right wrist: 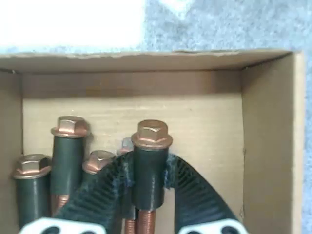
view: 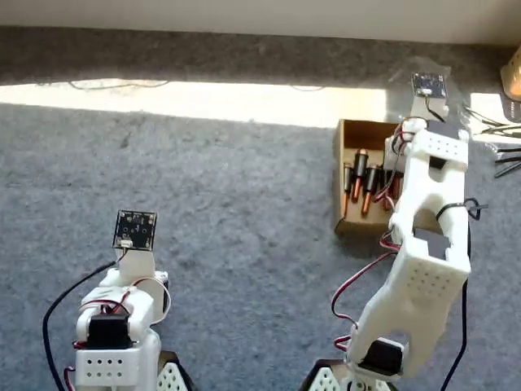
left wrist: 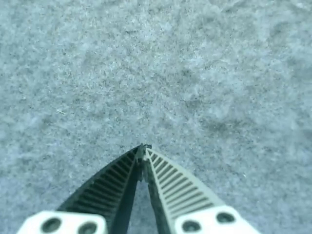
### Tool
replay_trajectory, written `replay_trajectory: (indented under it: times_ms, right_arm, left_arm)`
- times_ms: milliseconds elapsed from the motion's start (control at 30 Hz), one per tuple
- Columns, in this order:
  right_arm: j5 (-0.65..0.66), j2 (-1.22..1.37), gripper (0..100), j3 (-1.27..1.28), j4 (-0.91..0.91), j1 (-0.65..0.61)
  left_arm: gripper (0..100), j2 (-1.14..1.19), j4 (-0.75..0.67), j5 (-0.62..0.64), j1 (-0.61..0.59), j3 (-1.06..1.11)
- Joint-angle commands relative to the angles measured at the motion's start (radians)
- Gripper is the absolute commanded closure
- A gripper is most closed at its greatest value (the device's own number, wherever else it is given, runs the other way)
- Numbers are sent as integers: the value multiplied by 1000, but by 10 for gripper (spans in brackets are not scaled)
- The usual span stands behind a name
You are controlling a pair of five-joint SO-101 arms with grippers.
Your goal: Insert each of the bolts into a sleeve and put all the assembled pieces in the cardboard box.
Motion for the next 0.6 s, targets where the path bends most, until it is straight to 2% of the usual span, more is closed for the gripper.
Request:
replay_trajectory:
  times_ms: [0, 167, 567]
  right_arm:
    - [11, 31, 989, -131, 87, 4]
    - [6, 79, 906, -237, 165, 5]
    - [6, 82, 902, -259, 173, 36]
  left_arm:
    - [994, -5, 6, -2, -10, 22]
    - [994, -5, 6, -2, -10, 22]
    - [994, -5, 6, -2, -12, 22]
